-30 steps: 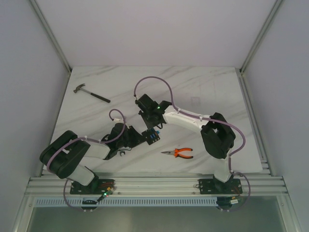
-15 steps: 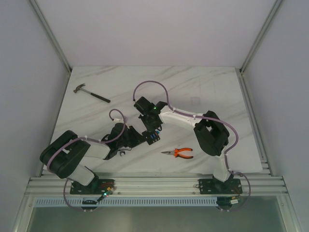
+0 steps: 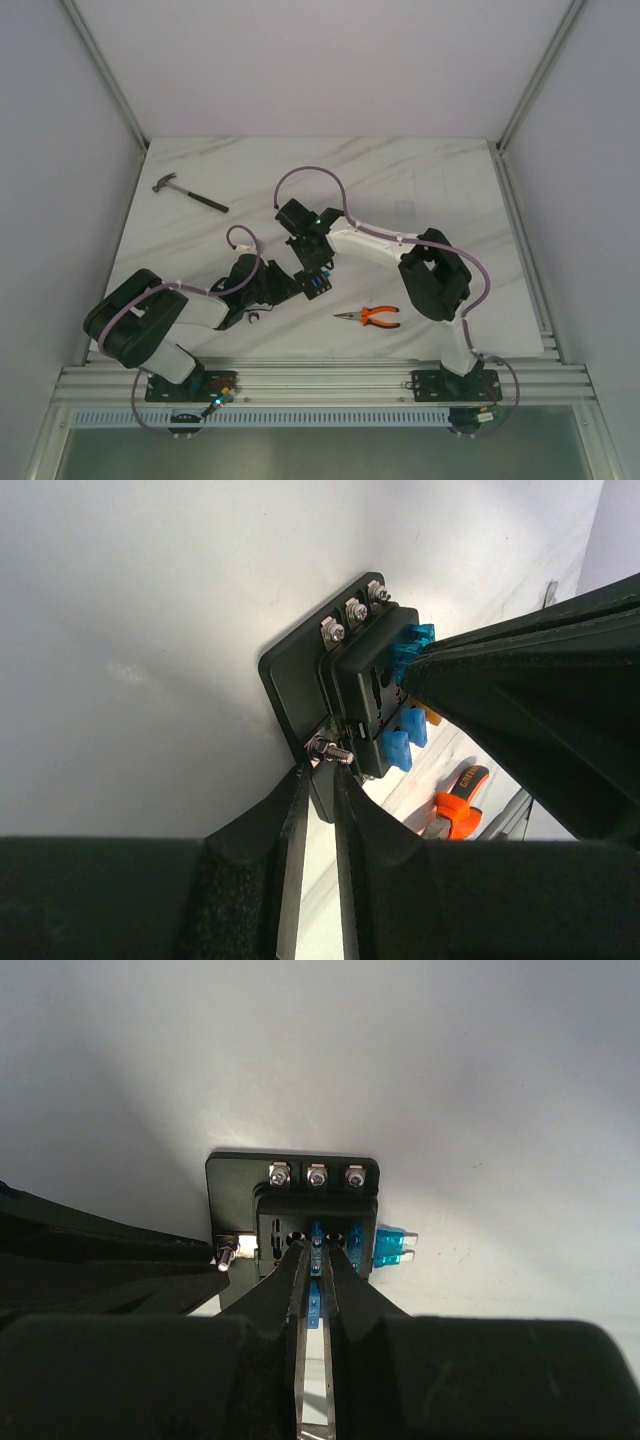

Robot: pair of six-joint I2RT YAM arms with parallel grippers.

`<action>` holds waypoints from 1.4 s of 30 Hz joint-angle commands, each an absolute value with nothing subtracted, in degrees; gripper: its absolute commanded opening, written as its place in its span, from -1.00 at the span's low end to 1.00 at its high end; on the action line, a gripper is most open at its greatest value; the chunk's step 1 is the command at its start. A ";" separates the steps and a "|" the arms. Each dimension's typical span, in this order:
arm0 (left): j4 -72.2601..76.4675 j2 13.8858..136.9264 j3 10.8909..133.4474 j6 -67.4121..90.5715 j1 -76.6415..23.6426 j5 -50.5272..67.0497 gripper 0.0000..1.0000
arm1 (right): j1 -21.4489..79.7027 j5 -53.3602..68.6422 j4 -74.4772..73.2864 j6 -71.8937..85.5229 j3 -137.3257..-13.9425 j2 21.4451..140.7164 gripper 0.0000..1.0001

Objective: Snap on the fuse box
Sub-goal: Install the fuse at the fuse box base.

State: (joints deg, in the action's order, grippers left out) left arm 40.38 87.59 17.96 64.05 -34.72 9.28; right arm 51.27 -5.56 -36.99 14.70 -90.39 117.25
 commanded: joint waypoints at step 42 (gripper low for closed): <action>36.87 86.57 18.00 63.22 -34.46 8.14 -0.46 | 52.34 -7.53 -37.89 13.55 -92.24 115.19 -0.46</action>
State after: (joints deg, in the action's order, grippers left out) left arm 39.40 86.98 18.04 64.01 -34.61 9.17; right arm 52.27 -7.27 -36.53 12.47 -90.35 117.75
